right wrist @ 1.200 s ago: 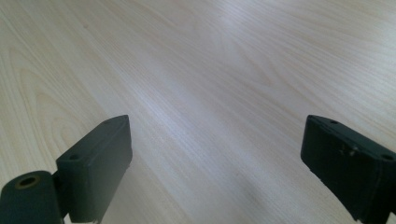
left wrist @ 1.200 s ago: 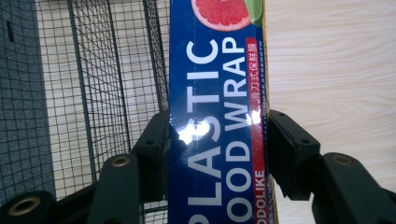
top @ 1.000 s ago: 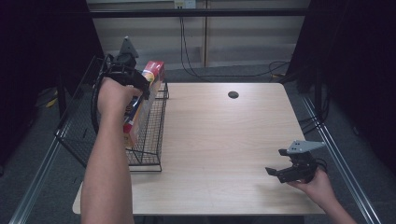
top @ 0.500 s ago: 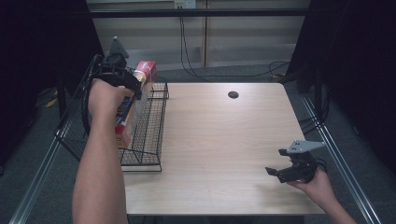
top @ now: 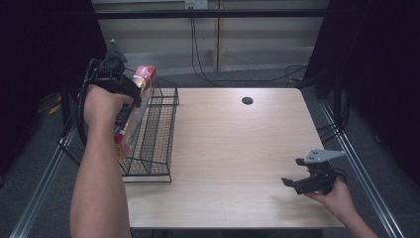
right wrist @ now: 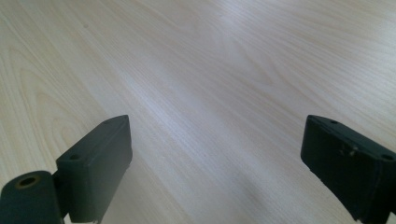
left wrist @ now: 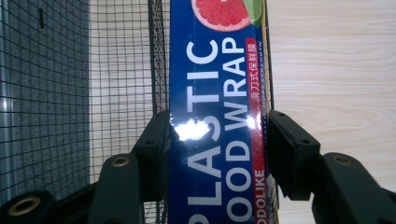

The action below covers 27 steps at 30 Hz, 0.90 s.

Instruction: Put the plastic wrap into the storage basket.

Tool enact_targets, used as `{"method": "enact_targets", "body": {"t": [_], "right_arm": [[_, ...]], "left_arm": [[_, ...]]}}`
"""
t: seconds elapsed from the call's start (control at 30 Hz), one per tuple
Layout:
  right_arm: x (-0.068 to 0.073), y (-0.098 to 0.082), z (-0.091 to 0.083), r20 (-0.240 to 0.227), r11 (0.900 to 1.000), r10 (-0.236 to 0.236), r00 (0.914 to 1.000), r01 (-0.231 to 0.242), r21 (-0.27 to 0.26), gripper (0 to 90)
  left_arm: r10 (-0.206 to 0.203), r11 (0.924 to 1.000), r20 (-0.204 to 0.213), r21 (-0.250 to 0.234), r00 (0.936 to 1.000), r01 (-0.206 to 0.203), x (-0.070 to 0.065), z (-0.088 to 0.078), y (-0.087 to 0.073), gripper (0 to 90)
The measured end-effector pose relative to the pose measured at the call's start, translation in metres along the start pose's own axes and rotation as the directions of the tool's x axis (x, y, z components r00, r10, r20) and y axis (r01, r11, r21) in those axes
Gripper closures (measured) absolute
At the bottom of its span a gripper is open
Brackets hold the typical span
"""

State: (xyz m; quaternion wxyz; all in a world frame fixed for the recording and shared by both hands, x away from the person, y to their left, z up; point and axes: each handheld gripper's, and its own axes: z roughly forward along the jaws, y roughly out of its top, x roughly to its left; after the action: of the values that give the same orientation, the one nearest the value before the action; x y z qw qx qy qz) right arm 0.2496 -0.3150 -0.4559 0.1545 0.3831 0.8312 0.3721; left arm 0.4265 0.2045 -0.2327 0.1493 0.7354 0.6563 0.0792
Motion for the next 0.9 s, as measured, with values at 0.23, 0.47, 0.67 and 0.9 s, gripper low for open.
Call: {"method": "enact_targets", "body": {"t": [0.23,0.47,0.67,0.9], "right_arm": [[0.0,0.0,0.0,0.0,1.0,0.001,1.0,-0.001,0.002,8.9],[0.0,0.0,0.001,-0.004,1.0,0.003,1.0,-0.003,0.002,8.9],[0.0,0.0,0.0,0.003,1.0,0.004,1.0,-0.004,0.005,8.9],[0.0,0.0,0.0,0.0,1.0,0.004,1.0,-0.004,-0.001,8.9]], "left_arm": [[-0.023,0.9997,0.001,0.003,0.9997,0.023,0.006,-0.001,-0.002,46.8],[-0.036,0.9994,0.002,-0.001,0.9994,0.036,0.014,-0.004,-0.004,46.7],[-0.034,0.9994,0.006,-0.007,0.9994,0.034,0.017,-0.007,-0.004,46.7],[-0.049,0.9987,0.005,-0.013,0.9988,0.05,0.022,-0.009,-0.006,46.7]]}}
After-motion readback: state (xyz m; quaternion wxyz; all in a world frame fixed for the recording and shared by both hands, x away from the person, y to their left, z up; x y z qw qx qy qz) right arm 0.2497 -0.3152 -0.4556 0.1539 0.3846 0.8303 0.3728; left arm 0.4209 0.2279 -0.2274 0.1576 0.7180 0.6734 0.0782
